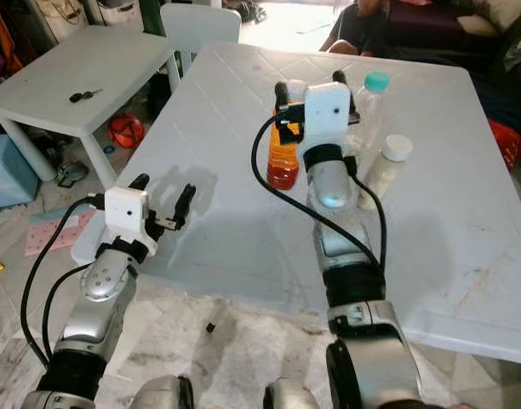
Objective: Restocking fridge
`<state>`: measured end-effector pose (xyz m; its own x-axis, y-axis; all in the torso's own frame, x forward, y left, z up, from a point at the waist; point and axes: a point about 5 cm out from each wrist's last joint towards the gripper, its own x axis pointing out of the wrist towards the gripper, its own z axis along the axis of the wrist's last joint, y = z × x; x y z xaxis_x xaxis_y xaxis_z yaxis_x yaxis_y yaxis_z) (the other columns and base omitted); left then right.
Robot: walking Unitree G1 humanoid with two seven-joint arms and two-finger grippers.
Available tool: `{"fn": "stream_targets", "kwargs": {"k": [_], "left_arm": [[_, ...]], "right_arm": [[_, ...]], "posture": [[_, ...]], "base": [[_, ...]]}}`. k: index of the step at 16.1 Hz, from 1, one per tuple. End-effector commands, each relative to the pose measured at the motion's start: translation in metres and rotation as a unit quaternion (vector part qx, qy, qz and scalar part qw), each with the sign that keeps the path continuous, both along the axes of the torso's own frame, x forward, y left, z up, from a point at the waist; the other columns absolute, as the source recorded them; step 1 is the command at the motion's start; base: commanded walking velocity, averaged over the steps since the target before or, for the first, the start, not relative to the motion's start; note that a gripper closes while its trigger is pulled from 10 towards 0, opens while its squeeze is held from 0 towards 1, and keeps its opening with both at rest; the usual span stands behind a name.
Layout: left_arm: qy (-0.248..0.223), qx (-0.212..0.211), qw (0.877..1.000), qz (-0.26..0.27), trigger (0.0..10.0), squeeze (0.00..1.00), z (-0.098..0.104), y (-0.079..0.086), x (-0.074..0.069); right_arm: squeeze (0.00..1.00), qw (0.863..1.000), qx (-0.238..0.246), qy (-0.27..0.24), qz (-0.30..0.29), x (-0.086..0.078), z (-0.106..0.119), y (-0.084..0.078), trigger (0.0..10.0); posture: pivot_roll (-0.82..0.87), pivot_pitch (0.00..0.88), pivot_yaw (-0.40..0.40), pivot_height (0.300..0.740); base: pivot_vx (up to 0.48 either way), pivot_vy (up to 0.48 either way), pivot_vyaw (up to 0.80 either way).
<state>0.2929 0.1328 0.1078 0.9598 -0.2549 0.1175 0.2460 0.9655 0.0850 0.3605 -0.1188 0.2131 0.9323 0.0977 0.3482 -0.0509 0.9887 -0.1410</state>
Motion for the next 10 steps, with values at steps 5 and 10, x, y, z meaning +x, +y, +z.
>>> {"fn": "stream_targets", "kwargs": {"k": [5,10], "left_arm": [[0.003,0.003,1.000,0.003,10.0,0.00,0.0009,0.0022,-0.0005],[0.005,0.003,1.000,0.004,10.0,0.00,0.0001,0.0023,-0.0004]], "right_arm": [[0.00,0.999,0.021,0.020,0.024,0.0097,0.0044,0.0074,2.2],[0.00,0.999,0.018,0.019,0.036,0.0108,0.0090,0.0089,2.6]], "posture": [[-0.02,0.098,0.012,0.740],[-0.02,0.097,0.009,0.740]], "base": [[0.000,0.000,0.00],[0.000,0.000,0.00]]}}
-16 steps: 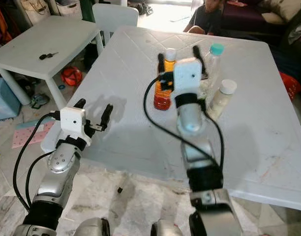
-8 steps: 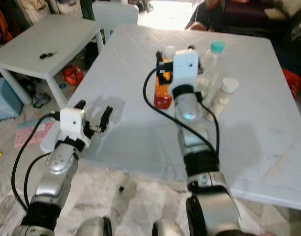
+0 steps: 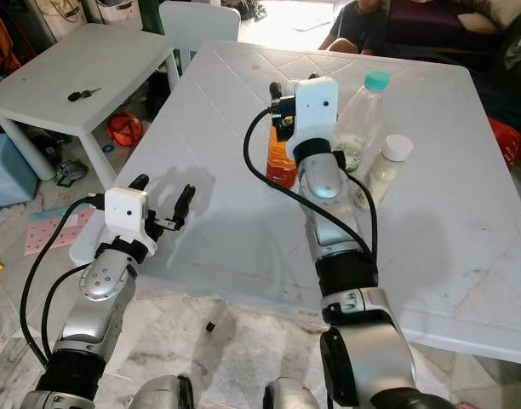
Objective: Restocking fridge
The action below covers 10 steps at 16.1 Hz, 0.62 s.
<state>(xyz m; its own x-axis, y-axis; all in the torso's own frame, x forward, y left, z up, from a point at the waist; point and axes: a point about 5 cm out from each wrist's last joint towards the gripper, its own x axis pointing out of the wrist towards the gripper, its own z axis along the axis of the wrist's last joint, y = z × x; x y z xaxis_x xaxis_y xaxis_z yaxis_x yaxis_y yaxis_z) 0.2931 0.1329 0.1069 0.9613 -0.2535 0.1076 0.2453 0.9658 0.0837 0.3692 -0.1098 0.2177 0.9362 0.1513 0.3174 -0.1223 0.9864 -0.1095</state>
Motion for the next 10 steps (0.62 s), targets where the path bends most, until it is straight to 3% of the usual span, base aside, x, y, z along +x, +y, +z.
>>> {"fn": "stream_targets", "kwargs": {"k": [1,7,10], "left_arm": [[0.001,0.002,1.000,0.003,10.0,0.00,0.001,0.002,-0.001],[0.006,0.009,1.000,0.007,10.0,0.00,0.000,0.004,0.003],[0.008,0.013,1.000,0.011,10.0,0.00,-0.001,0.008,0.000]], "right_arm": [[0.00,1.000,0.004,0.000,0.005,0.002,0.005,0.001,2.5],[0.00,1.000,-0.014,0.019,0.021,-0.008,-0.003,-0.002,2.2],[0.00,0.998,-0.026,0.049,0.028,-0.021,-0.024,-0.007,2.3]], "posture": [[-0.02,0.096,0.009,0.740],[-0.02,0.076,0.008,0.740],[-0.01,0.065,0.008,0.740]], "base": [[0.000,0.000,0.00],[0.000,0.000,0.00],[0.000,0.000,0.00]]}}
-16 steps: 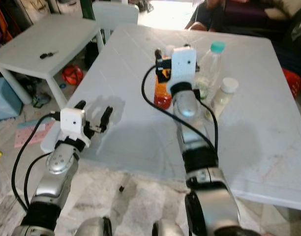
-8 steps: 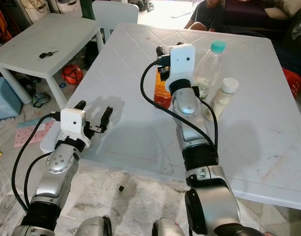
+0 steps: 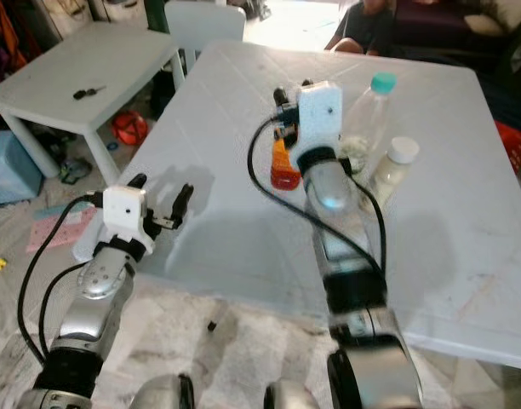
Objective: Restocking fridge
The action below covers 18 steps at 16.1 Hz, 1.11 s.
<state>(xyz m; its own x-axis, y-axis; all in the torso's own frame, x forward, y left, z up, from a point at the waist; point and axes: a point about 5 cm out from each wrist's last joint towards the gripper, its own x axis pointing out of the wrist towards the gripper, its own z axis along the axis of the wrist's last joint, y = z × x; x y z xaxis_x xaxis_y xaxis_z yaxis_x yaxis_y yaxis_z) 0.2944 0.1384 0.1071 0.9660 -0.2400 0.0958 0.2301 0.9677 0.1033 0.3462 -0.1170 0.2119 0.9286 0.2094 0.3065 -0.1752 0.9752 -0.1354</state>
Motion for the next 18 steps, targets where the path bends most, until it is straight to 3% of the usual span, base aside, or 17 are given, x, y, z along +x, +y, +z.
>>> {"fn": "stream_targets", "kwargs": {"k": [1,4,5,6,7,12,18], "left_arm": [[0.007,0.014,1.000,0.021,10.0,0.00,-0.002,0.007,-0.002],[0.019,0.018,0.997,0.071,10.0,0.00,-0.001,0.020,-0.002],[0.016,0.018,0.996,0.082,10.0,0.00,-0.001,0.023,-0.002],[0.014,0.018,0.996,0.084,10.0,0.00,-0.001,0.023,-0.003],[0.018,0.016,0.996,0.090,10.0,0.00,-0.003,0.020,-0.002],[0.025,0.007,0.995,0.099,10.0,0.00,-0.004,0.011,0.004],[0.029,0.003,0.994,0.107,10.0,0.00,-0.005,0.010,0.010]], "right_arm": [[0.00,0.999,-0.008,0.049,0.009,-0.006,-0.023,-0.001,2.1],[0.00,0.999,0.008,0.036,0.023,-0.023,-0.022,-0.001,2.2],[0.00,0.999,0.009,0.021,0.029,-0.029,-0.018,0.001,3.0],[0.00,0.999,0.009,0.015,0.031,-0.031,-0.017,0.001,5.7],[0.00,0.999,0.002,-0.011,0.033,-0.040,-0.012,0.007,10.0],[0.00,0.999,0.017,-0.025,0.012,-0.053,-0.011,0.008,10.0],[0.00,1.000,0.012,-0.011,0.002,-0.048,-0.020,0.002,10.0]], "posture": [[-0.01,0.066,0.007,0.740],[0.00,0.072,0.005,0.740],[0.00,0.067,0.000,0.740],[0.00,0.067,0.000,0.740],[0.00,0.050,-0.003,0.740],[-0.02,0.018,-0.005,0.740],[-0.02,0.001,-0.008,0.740]], "base": [[0.000,0.000,0.00],[0.000,0.000,0.00],[0.000,0.000,0.00],[0.000,0.000,0.00],[0.000,0.000,0.00],[-0.050,0.000,0.00],[-0.269,0.000,0.00]]}}
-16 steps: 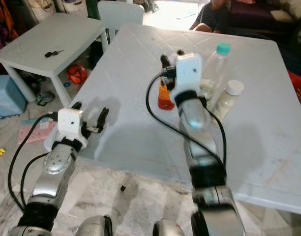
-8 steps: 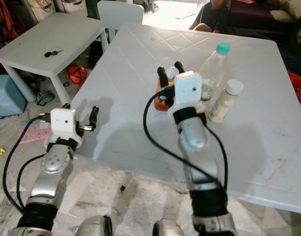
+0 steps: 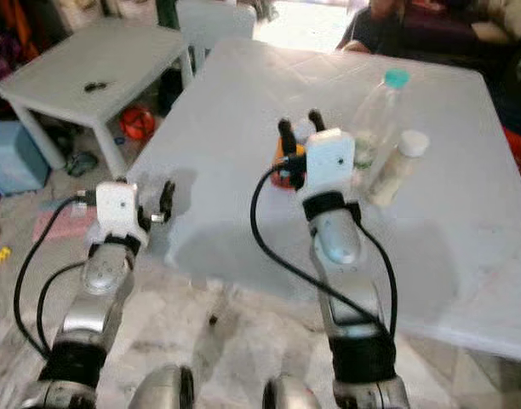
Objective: Restocking fridge
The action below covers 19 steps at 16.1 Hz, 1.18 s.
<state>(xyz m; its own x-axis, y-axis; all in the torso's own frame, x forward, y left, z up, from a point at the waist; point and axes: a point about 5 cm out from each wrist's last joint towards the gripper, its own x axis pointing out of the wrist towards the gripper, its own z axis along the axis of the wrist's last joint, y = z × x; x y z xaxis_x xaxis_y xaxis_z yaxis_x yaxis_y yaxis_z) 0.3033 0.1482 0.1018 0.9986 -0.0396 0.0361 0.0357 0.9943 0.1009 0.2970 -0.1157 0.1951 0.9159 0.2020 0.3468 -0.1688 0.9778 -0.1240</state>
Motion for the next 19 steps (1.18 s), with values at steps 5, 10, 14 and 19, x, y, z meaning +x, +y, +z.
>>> {"fn": "stream_targets", "kwargs": {"k": [5,10,14,19], "left_arm": [[-0.003,0.002,1.000,0.002,10.0,0.00,0.000,-0.001,0.002],[-0.006,0.001,1.000,-0.002,10.0,0.00,0.000,-0.005,0.004],[-0.008,-0.002,1.000,-0.002,10.0,0.00,0.000,-0.007,0.006],[-0.006,0.000,1.000,-0.005,10.0,0.00,-0.004,-0.007,0.002]], "right_arm": [[0.00,1.000,0.008,0.003,0.001,0.005,-0.002,0.005,10.0],[0.00,1.000,0.020,-0.011,0.009,0.009,0.006,0.008,10.0],[0.00,0.999,0.035,-0.013,0.029,0.009,0.011,0.017,10.0],[0.00,0.997,0.029,0.068,0.023,0.007,-0.027,0.011,10.0]], "posture": [[-0.01,0.000,-0.005,0.740],[-0.02,0.000,-0.008,0.740],[-0.02,0.000,-0.014,0.740],[-0.02,0.000,-0.014,0.740]], "base": [[-0.312,0.000,0.00],[-0.302,0.000,0.00],[-0.295,0.000,0.00],[-0.234,0.000,0.00]]}}
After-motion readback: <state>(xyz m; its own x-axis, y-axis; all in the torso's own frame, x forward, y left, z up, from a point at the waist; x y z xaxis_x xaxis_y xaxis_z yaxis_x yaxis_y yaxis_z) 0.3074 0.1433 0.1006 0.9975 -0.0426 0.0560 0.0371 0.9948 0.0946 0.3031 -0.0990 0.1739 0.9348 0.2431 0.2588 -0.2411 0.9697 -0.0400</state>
